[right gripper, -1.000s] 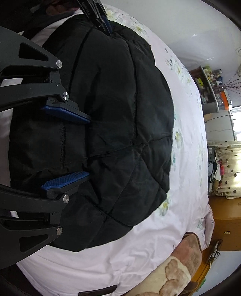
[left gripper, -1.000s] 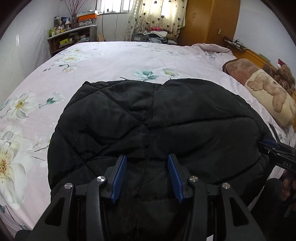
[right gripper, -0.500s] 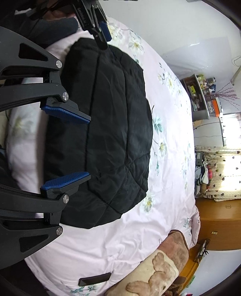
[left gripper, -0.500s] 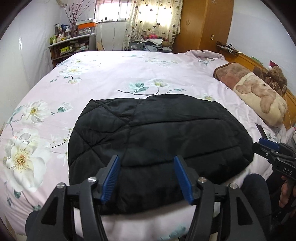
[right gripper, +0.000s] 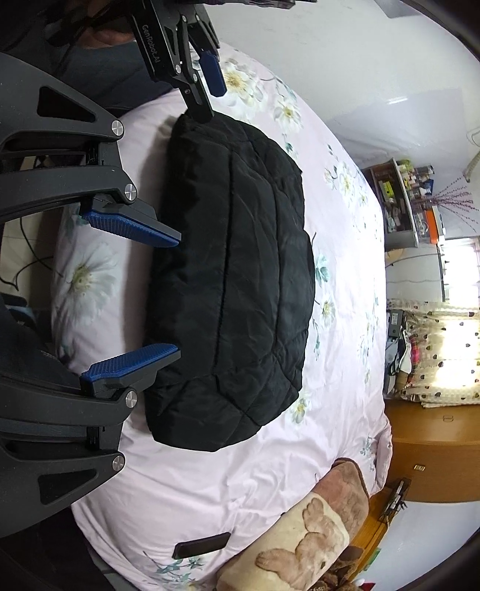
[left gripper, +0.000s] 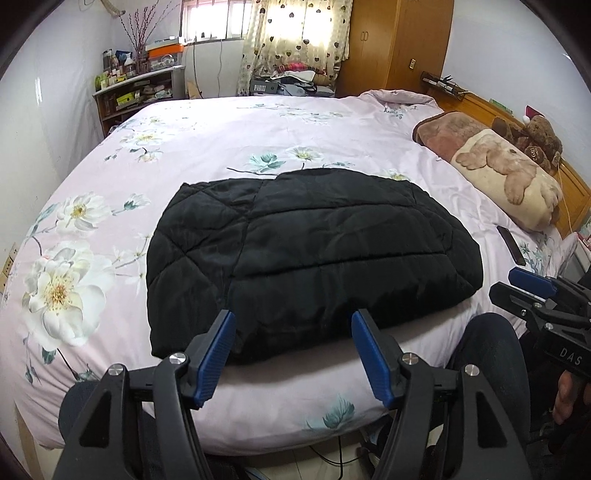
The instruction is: Fold large clothes
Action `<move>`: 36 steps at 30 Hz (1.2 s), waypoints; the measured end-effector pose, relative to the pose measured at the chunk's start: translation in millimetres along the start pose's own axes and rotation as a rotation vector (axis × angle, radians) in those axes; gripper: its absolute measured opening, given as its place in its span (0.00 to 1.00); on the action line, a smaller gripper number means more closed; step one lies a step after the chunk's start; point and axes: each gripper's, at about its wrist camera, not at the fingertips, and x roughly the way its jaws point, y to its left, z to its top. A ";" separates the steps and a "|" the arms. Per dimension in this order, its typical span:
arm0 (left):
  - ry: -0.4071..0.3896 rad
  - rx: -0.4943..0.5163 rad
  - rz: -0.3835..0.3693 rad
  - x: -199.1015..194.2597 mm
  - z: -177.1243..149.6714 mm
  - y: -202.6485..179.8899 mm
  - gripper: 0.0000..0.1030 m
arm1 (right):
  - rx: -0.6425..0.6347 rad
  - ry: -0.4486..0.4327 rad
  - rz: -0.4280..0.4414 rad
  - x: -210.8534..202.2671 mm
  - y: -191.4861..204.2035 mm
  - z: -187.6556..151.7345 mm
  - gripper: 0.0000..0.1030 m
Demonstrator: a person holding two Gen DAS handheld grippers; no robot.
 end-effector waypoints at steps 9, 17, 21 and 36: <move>0.029 -0.037 -0.015 5.5 -4.6 2.1 0.66 | -0.015 -0.003 -0.011 -0.5 7.8 -1.8 0.54; 0.041 -0.057 -0.033 7.8 -5.6 5.1 0.66 | -0.019 0.006 -0.011 1.7 10.0 -1.0 0.54; 0.044 -0.051 -0.032 8.7 -5.9 3.2 0.66 | -0.019 0.010 -0.013 3.0 10.4 -1.0 0.54; 0.042 -0.043 -0.016 10.1 -4.3 2.3 0.66 | -0.024 0.019 -0.013 5.6 9.7 -1.8 0.54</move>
